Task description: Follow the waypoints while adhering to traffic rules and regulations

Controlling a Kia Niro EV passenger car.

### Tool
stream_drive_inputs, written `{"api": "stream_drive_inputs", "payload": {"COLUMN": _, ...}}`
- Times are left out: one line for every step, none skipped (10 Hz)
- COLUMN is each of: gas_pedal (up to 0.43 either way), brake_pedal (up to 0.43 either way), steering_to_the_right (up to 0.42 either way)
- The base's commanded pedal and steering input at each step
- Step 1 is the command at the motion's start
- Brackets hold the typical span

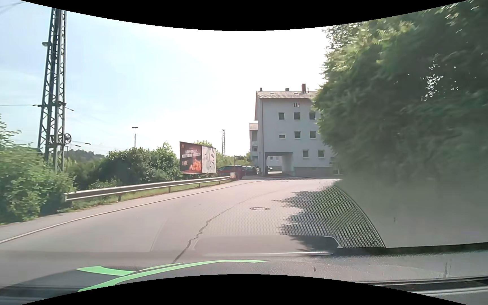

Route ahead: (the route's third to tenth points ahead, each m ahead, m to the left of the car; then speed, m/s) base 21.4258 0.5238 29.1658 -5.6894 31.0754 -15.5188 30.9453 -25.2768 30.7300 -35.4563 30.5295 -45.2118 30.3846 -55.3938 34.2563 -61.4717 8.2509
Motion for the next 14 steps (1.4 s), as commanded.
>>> {"api": "stream_drive_inputs", "payload": {"gas_pedal": 0.0, "brake_pedal": 0.0, "steering_to_the_right": 0.043}}
{"api": "stream_drive_inputs", "payload": {"gas_pedal": 0.0, "brake_pedal": 0.0, "steering_to_the_right": 0.05}}
{"api": "stream_drive_inputs", "payload": {"gas_pedal": 0.0, "brake_pedal": 0.0, "steering_to_the_right": 0.055}}
{"api": "stream_drive_inputs", "payload": {"gas_pedal": 0.0, "brake_pedal": 0.0, "steering_to_the_right": 0.064}}
{"api": "stream_drive_inputs", "payload": {"gas_pedal": 0.0, "brake_pedal": 0.0, "steering_to_the_right": 0.072}}
{"api": "stream_drive_inputs", "payload": {"gas_pedal": 0.0, "brake_pedal": 0.0, "steering_to_the_right": 0.079}}
{"api": "stream_drive_inputs", "payload": {"gas_pedal": 0.0, "brake_pedal": 0.0, "steering_to_the_right": 0.091}}
{"api": "stream_drive_inputs", "payload": {"gas_pedal": 0.0, "brake_pedal": 0.0, "steering_to_the_right": 0.102}}
{"api": "stream_drive_inputs", "payload": {"gas_pedal": 0.0, "brake_pedal": 0.0, "steering_to_the_right": 0.113}}
{"api": "stream_drive_inputs", "payload": {"gas_pedal": 0.0, "brake_pedal": 0.0, "steering_to_the_right": 0.121}}
{"api": "stream_drive_inputs", "payload": {"gas_pedal": 0.0, "brake_pedal": 0.0, "steering_to_the_right": 0.133}}
{"api": "stream_drive_inputs", "payload": {"gas_pedal": 0.0, "brake_pedal": 0.0, "steering_to_the_right": 0.149}}
{"api": "stream_drive_inputs", "payload": {"gas_pedal": 0.0, "brake_pedal": 0.0, "steering_to_the_right": 0.162}}
{"api": "stream_drive_inputs", "payload": {"gas_pedal": 0.0, "brake_pedal": 0.0, "steering_to_the_right": 0.175}}
